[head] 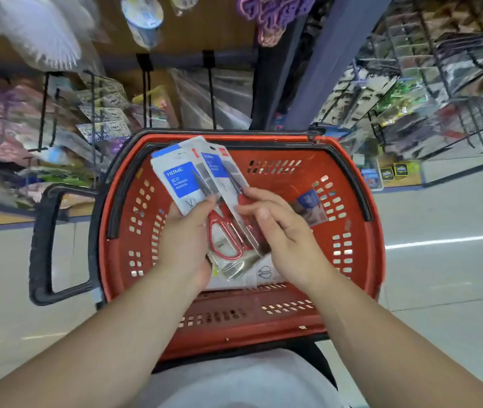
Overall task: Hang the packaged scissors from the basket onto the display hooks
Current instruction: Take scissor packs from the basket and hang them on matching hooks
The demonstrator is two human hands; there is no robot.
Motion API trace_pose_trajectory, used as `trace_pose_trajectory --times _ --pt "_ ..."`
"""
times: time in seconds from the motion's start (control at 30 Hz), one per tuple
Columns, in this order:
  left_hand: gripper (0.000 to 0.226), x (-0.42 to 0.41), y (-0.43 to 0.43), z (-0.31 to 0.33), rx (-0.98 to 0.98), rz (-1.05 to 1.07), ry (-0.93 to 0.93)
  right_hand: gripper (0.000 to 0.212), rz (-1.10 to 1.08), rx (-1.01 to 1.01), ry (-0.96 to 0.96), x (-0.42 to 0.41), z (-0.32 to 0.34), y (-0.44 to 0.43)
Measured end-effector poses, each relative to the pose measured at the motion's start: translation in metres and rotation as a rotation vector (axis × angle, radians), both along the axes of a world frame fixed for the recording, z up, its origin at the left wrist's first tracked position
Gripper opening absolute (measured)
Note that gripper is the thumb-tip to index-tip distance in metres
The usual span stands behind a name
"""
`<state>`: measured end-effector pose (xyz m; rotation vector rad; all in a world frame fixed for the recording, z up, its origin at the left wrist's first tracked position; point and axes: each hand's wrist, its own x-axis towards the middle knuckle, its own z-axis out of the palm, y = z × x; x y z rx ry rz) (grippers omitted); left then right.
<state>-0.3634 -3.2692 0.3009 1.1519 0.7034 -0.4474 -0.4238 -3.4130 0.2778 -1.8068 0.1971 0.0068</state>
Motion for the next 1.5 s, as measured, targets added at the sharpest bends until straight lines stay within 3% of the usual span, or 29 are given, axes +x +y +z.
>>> trace_pose_trajectory --times 0.1,0.2,0.27,0.33,0.4,0.47,0.53,0.7,0.8,0.93,1.1,1.3,1.5 --pt "0.028 -0.006 0.007 0.009 -0.053 -0.047 -0.016 0.023 -0.056 -0.051 0.003 0.0 0.01 0.001" --pt "0.04 -0.007 0.019 0.012 -0.144 -0.108 -0.028 0.081 -0.1 0.049 0.106 0.007 0.011 0.004" --pt "0.058 -0.011 0.025 0.013 -0.158 -0.171 -0.053 0.098 -0.035 0.079 0.187 0.014 0.012 0.01" --pt "0.054 -0.014 0.029 0.014 -0.025 -0.159 -0.096 0.089 0.069 0.045 0.187 0.019 0.01 0.012" --pt "0.046 -0.017 0.033 0.011 0.074 -0.121 -0.117 0.066 0.205 0.109 0.213 0.026 0.006 0.007" --pt "0.038 -0.02 0.039 0.009 0.13 -0.06 -0.116 0.049 0.294 0.21 0.309 0.037 -0.008 -0.008" --pt "0.039 -0.026 0.046 0.007 0.224 0.0 -0.117 0.041 0.362 0.125 0.454 0.048 -0.039 -0.028" --pt "0.044 -0.056 0.067 0.007 0.452 0.057 -0.14 0.056 0.653 -0.371 0.816 0.044 -0.153 -0.05" --pt "0.036 -0.069 0.075 0.008 0.473 0.097 -0.083 0.067 0.806 -0.396 0.916 0.031 -0.197 -0.034" --pt "0.038 -0.075 0.079 0.005 0.51 0.14 -0.046 0.066 0.873 -0.632 0.805 0.02 -0.231 -0.006" --pt "0.038 -0.073 0.07 -0.001 0.502 0.168 -0.033 0.032 0.942 -0.824 0.676 0.013 -0.243 0.014" --pt "0.04 -0.075 0.058 -0.004 0.448 0.213 0.005 0.01 0.849 -0.527 0.675 0.022 -0.197 -0.002" --pt "0.037 -0.078 0.035 -0.003 0.405 0.234 0.022 0.015 0.658 -0.284 0.513 0.039 -0.079 -0.045"
